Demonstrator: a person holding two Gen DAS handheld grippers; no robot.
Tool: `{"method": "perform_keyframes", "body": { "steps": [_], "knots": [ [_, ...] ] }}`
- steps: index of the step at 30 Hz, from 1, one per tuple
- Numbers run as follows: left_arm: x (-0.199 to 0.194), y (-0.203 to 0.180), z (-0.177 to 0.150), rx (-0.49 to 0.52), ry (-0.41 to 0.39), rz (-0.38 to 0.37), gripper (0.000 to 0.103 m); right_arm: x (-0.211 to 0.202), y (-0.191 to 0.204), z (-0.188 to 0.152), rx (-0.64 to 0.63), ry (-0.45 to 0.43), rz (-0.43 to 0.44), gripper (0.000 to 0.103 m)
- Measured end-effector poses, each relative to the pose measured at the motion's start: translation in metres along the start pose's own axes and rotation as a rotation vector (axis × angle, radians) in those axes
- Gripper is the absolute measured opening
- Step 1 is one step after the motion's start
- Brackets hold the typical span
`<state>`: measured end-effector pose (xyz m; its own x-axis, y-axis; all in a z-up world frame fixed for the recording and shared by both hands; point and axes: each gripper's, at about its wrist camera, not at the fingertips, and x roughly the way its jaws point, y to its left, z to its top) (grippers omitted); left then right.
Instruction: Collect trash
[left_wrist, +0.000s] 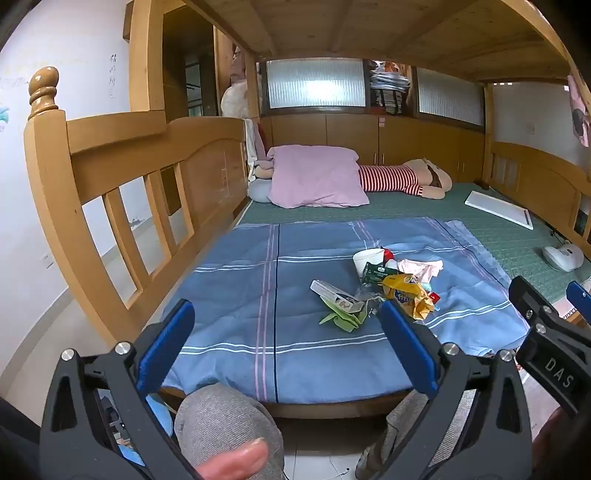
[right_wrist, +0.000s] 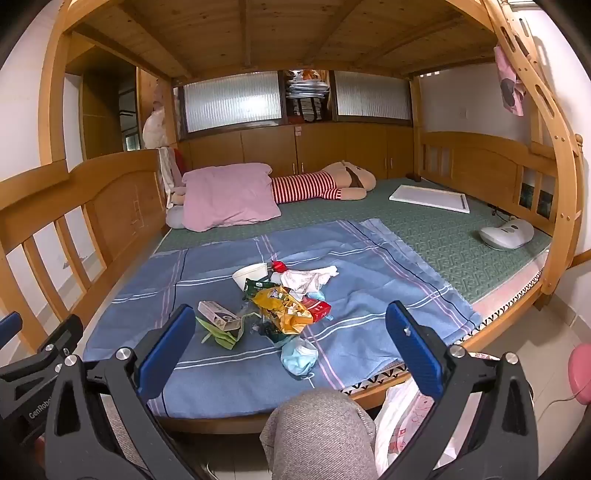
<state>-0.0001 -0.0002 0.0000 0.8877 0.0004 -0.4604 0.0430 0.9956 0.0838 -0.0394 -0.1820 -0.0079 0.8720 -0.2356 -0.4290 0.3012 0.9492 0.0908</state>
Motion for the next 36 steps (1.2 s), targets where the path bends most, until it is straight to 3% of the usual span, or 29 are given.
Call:
{"method": "perform_keyframes", "body": {
  "steps": [36],
  "knots": [
    [-0.0020, -0.0003, -0.0013, -0.012, 0.009, -0.021, 0.100, 0.0035, -0.0064, -0.0049, -0.007, 0.002, 0.025, 0.100]
  ]
}}
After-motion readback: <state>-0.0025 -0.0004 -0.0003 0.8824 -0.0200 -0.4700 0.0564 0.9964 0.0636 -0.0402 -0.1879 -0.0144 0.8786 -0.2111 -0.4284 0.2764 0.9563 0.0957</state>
